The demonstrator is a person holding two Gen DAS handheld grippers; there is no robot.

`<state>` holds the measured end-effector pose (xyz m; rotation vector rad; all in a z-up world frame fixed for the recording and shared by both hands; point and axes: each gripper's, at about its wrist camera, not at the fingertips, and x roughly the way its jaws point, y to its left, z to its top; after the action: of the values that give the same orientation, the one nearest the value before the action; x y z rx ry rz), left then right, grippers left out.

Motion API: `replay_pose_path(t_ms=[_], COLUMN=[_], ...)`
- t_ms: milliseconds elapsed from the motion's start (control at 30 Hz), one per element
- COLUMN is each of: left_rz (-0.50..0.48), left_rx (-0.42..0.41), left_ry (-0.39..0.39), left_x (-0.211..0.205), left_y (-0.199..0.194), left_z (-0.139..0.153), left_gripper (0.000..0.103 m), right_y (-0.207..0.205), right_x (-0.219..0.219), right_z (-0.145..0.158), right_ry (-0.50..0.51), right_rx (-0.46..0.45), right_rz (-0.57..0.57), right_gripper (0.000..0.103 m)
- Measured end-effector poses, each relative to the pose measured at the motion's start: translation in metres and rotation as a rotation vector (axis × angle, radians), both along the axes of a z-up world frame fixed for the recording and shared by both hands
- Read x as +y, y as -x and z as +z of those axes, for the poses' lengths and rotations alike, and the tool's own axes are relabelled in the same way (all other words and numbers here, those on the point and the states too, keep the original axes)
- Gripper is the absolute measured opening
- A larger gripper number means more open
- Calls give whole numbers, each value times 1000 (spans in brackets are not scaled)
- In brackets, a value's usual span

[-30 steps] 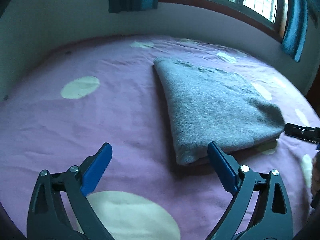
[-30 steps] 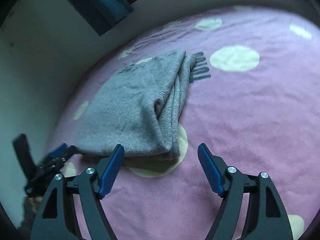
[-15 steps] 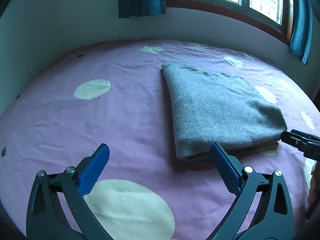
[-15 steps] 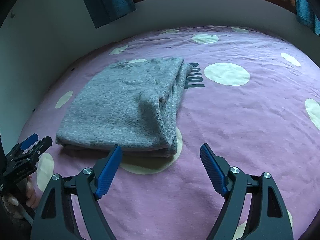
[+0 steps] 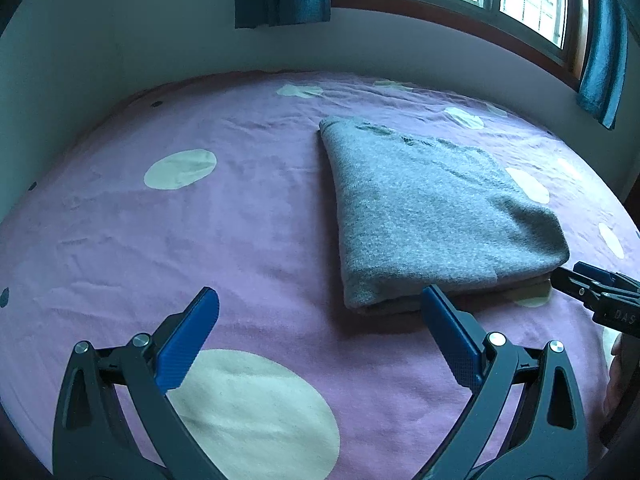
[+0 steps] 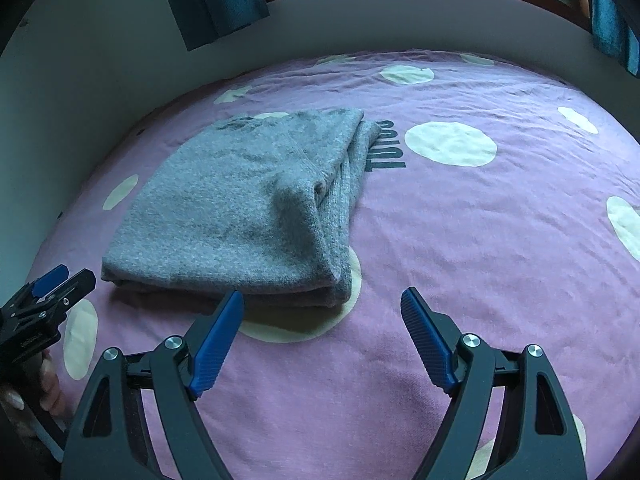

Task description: Fold small clothes

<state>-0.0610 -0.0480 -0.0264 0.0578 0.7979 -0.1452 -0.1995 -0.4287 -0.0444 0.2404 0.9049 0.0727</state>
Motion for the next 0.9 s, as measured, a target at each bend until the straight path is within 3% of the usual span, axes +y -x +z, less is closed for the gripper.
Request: replay_pose_path(t_ms=[533,667,767,900], left_rz=[26,34,43,128], left_rx=[13,-34,-23,-8], left_ry=[-2,31,60,51], left_x=[2,8,17,53], left_y=[-3,1,-6,-29], left_z=[-1,3,9,13], left_gripper=[100,100,100,100], right_y=[1,1,1,2], right_x=[4,5,4,-10], right_z=[-3,-3,-1,5], right_ry=[4,0,-6,-1], right_rx=[10,9,8,-5], right_rz=[5,6,15,3], right_gripper=[81,81,81,81])
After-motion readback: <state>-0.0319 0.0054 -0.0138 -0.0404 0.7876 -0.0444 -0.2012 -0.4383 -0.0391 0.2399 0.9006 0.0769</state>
